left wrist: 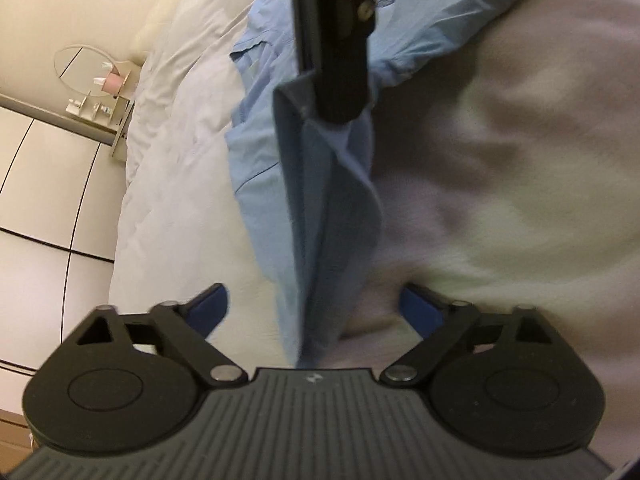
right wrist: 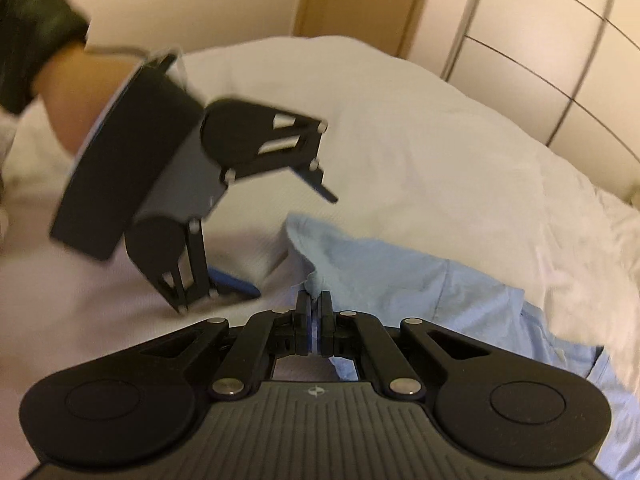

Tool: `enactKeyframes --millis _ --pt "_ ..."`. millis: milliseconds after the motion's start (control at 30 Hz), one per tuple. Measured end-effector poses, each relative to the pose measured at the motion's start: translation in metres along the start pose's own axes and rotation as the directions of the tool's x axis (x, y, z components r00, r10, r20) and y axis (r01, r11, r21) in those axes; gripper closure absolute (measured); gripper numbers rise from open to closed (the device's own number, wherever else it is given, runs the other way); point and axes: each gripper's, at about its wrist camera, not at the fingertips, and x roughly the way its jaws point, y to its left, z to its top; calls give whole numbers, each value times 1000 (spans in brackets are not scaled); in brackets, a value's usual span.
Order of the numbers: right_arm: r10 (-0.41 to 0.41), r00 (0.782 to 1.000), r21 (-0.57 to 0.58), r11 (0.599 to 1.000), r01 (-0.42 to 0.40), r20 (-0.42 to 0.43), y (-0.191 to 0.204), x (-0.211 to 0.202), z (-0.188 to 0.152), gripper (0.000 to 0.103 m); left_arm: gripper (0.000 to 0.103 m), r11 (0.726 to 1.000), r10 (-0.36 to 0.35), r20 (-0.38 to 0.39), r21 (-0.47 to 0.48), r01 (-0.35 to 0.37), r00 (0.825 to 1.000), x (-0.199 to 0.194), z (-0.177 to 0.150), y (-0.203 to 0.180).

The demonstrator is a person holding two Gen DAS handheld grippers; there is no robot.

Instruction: Fold clothes

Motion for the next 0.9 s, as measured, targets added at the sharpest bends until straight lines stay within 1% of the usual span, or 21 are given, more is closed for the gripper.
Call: enactKeyframes --millis 33,67,100,133,167,300,367,433,467,500,567,667,733,867,900 --pt "5 1000 24 1000 -5 4 -4 -2 0 103 32 1000 0 -7 -2 0 1000 3 0 3" --pt "10 1000 46 999 -11 10 -7 -3 0 103 47 1000 -9 -19 -7 9 1000 6 0 7" --pt "15 1000 69 998 -16 15 -11 -5 0 103 52 1000 -19 -31 -13 18 999 9 0 11" --pt "20 1000 91 996 -22 20 -14 -7 0 103 62 999 -28 -40 -21 28 999 12 -1 16" --pt "25 999 121 992 -27 20 -18 -9 -1 103 66 999 -38 -49 -30 37 998 14 -1 21" --pt "41 999 253 967 -43 16 -33 -17 -5 103 68 995 -59 -57 -78 54 997 17 -4 43" --pt "46 999 326 944 -47 13 -42 -25 -7 103 67 983 -89 -61 -165 78 994 17 -7 57" --pt "49 999 382 923 -49 9 -49 -31 -11 103 67 953 -130 -62 -281 108 990 18 -12 75" --pt "52 999 402 914 -51 8 -48 -34 -15 103 67 932 -157 -66 -340 126 985 20 -16 84" --pt "54 999 418 907 -52 7 -49 -36 -17 103 67 907 -182 -67 -396 141 981 22 -19 93" --pt "57 998 434 899 -53 4 -51 -38 -19 103 68 855 -205 -62 -498 148 977 20 -25 105" --pt "62 998 453 890 -57 3 -51 -38 -23 102 69 771 -221 -42 -620 149 974 16 -31 120" --pt "69 998 469 881 -62 2 -50 -38 -26 102 69 737 -223 -27 -658 150 974 14 -33 126" --pt "81 997 502 862 -74 8 -50 -35 -30 102 69 719 -234 -19 -676 160 972 16 -30 123" --pt "83 997 512 855 -77 11 -51 -35 -31 102 69 711 -237 -14 -684 164 971 17 -29 122"
